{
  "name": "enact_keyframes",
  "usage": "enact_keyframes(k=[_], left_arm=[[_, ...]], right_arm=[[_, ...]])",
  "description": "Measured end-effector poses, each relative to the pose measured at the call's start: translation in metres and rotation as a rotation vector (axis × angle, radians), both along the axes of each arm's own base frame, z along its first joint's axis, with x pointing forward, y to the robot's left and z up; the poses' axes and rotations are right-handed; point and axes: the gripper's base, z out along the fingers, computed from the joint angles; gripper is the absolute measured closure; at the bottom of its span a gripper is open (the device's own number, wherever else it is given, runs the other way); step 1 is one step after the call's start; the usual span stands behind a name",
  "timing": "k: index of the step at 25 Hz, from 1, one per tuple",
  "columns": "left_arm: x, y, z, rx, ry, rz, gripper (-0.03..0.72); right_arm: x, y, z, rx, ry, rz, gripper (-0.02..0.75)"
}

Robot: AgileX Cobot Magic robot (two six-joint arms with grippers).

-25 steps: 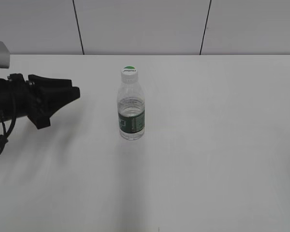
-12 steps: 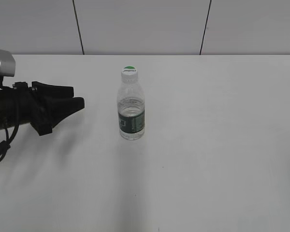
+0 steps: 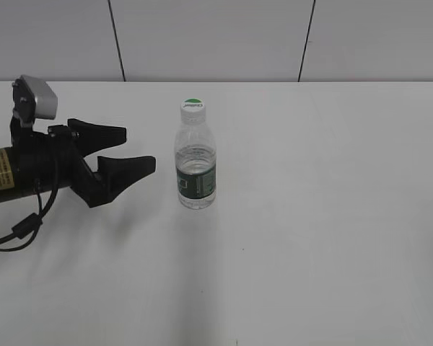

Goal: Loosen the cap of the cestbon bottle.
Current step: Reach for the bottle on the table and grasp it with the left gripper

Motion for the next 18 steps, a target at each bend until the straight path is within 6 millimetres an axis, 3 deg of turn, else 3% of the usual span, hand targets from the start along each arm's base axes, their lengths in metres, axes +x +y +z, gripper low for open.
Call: enact_keyframes(k=[7, 18], left_arm=[[0.003, -0.003, -0.007, 0.045, -0.009, -0.064, 0.106], [0.040, -0.016, -0.027, -0.009, 0.023, -0.243, 0.114]], right_arm=[[0.000, 0.000, 0.000, -0.001, 0.000, -0.001, 0.220], [0.000, 0.000, 0.000, -0.003, 0.000, -0.002, 0.220]])
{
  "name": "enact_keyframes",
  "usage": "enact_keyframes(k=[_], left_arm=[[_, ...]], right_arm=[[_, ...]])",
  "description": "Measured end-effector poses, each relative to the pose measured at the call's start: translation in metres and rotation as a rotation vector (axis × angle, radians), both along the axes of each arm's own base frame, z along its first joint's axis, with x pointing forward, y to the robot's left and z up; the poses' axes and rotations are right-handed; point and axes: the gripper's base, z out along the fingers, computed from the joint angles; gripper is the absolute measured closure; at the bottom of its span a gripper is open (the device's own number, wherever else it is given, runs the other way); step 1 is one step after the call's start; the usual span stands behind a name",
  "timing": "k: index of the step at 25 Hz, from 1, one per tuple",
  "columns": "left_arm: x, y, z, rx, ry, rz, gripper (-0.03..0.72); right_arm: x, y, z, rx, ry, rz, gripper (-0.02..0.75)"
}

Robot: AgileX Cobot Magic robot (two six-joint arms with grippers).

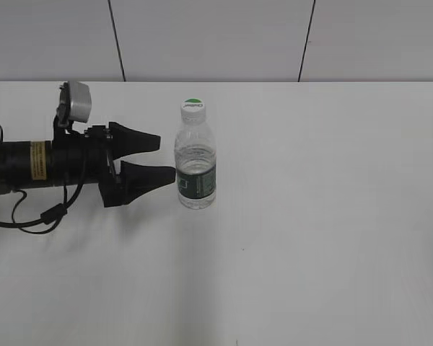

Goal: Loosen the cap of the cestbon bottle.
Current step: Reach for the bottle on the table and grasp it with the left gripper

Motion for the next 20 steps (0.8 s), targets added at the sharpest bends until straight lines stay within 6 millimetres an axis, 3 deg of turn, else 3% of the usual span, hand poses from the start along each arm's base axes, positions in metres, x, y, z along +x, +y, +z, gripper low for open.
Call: enact_keyframes(k=[20], left_arm=[[0.032, -0.061, -0.030, 0.003, 0.005, -0.196, 0.127]], right_arm=[[0.000, 0.000, 0.000, -0.001, 0.000, -0.001, 0.220]])
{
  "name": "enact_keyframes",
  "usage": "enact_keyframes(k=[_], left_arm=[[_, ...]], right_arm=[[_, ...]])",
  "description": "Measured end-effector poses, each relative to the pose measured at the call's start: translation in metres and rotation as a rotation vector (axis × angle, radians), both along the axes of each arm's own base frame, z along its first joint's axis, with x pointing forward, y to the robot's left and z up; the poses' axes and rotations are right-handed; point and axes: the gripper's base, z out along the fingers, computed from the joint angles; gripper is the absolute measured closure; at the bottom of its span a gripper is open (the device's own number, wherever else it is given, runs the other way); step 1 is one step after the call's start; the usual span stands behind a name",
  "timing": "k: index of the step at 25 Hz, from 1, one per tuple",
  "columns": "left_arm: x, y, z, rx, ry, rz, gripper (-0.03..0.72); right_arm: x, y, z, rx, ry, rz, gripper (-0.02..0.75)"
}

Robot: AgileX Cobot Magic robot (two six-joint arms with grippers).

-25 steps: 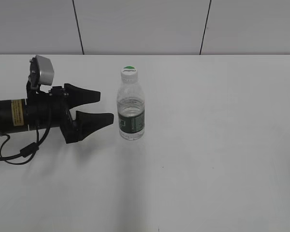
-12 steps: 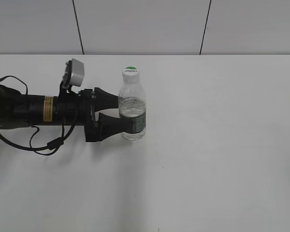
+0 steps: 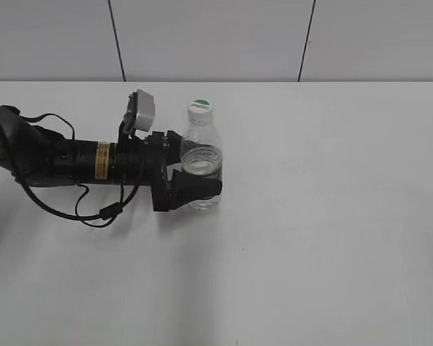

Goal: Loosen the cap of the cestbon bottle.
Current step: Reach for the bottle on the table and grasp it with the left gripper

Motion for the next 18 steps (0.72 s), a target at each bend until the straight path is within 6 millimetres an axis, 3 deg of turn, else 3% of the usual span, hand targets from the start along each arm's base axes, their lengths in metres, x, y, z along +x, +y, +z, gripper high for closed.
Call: enact_keyframes(k=[13, 18], left_arm=[[0.000, -0.001, 0.000, 0.000, -0.001, -0.002, 0.128], [0.000, -0.001, 0.000, -0.001, -0.001, -0.002, 0.165]], right_arm=[[0.000, 0.000, 0.000, -0.004, 0.011, -0.003, 0.218], [0.016, 0.001, 0.002, 0.001, 0.123, 0.003, 0.218]])
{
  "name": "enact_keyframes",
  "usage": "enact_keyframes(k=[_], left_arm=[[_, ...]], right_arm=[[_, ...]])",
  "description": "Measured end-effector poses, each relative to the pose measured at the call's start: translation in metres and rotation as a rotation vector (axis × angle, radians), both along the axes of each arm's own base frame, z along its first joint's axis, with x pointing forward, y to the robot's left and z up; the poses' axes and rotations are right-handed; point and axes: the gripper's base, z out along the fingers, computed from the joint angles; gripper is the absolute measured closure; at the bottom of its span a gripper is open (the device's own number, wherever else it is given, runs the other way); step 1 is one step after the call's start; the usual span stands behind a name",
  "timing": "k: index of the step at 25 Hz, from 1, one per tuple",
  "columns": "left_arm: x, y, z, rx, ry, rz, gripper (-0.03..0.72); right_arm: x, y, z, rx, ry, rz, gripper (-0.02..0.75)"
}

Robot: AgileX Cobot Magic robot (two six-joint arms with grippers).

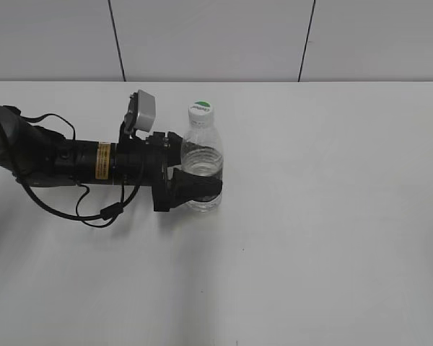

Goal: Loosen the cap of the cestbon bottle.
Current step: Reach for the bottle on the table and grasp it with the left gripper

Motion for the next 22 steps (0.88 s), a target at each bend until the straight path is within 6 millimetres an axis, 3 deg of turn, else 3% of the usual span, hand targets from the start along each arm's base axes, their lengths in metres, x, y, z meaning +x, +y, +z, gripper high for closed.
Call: enact_keyframes(k=[5, 9, 14, 22], left_arm=[[0.000, 0.000, 0.000, 0.001, 0.000, 0.000, 0.244], [0.000, 0.000, 0.000, 0.000, 0.000, 0.000, 0.274], [0.000, 0.000, 0.000, 0.000, 0.000, 0.000, 0.284], [0.000, 0.000, 0.000, -0.002, 0.000, -0.002, 0.289]], right_arm=[[0.024, 0.007, 0.017, 0.063, 0.155, 0.026, 0.218], [0.057, 0.012, 0.040, 0.131, 0.279, 0.002, 0.220], [0.114, 0.021, 0.065, 0.199, 0.427, 0.000, 0.220], [0.209, 0.041, 0.078, 0.332, 0.564, 0.032, 0.220]])
